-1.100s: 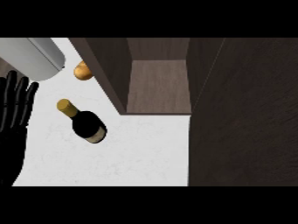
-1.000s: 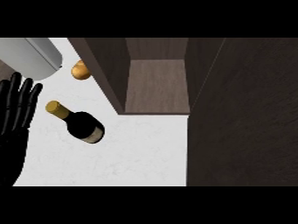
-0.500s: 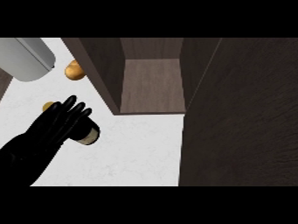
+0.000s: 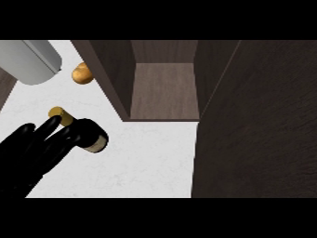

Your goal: Pick up the wine, place it into the cabinet and close the cabinet

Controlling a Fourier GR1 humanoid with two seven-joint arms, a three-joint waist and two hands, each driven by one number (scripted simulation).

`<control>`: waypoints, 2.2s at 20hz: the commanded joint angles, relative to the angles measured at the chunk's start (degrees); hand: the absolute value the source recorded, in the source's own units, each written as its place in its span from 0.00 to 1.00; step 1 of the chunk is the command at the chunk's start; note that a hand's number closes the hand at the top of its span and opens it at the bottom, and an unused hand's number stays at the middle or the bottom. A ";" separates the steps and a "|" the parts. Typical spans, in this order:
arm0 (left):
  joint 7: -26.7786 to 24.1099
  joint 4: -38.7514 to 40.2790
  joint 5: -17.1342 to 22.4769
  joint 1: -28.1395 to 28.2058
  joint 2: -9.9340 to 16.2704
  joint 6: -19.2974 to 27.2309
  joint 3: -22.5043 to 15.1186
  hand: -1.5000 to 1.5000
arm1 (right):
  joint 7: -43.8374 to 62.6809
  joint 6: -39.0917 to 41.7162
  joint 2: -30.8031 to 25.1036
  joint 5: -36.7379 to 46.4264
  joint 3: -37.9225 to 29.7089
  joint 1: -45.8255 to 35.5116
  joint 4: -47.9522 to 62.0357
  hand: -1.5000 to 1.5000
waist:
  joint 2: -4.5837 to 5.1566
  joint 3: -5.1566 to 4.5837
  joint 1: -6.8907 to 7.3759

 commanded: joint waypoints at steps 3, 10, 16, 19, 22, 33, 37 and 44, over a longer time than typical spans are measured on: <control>4.78 -6.83 -1.42 0.99 -2.60 4.25 -2.67 0.00 | 8.53 -1.21 -0.54 -1.83 -0.50 -1.71 -6.65 0.00 | 0.01 -0.01 0.07; 7.68 -10.82 -1.94 2.52 -3.87 7.42 -3.12 0.00 | 10.33 -2.82 0.28 -1.70 -1.86 -5.17 -5.42 0.00 | 0.01 -0.01 0.21; 9.30 -12.49 -1.49 1.35 -3.39 10.85 -1.59 0.00 | 17.08 -5.50 -0.20 -0.84 -2.54 -8.68 -9.72 0.00 | -0.08 -0.02 0.26; 11.59 -14.59 1.01 3.09 -1.37 11.78 1.52 0.00 | 14.16 -3.78 0.59 0.48 0.18 -6.04 -7.93 0.00 | -0.11 -0.01 0.39; 14.24 -8.33 4.82 -3.36 -0.49 14.29 5.59 0.00 | 17.43 -4.95 0.85 0.85 1.15 -6.15 -11.81 0.00 | -0.04 -0.02 -0.05; 4.62 1.98 -3.13 1.29 -3.80 3.46 10.55 0.00 | 14.45 -4.13 1.78 1.93 -0.21 -10.16 -5.61 0.00 | 0.07 -0.03 0.12; -0.13 8.98 -8.07 1.21 -4.43 0.77 13.27 0.00 | 18.00 -5.69 1.91 1.44 -0.62 -13.91 -4.84 0.00 | 0.13 -0.05 0.12; -1.26 22.91 -9.10 -8.95 -1.87 -0.06 17.11 0.00 | 19.47 -4.99 1.93 2.13 0.58 -13.86 -6.83 0.00 | 0.15 -0.03 -0.33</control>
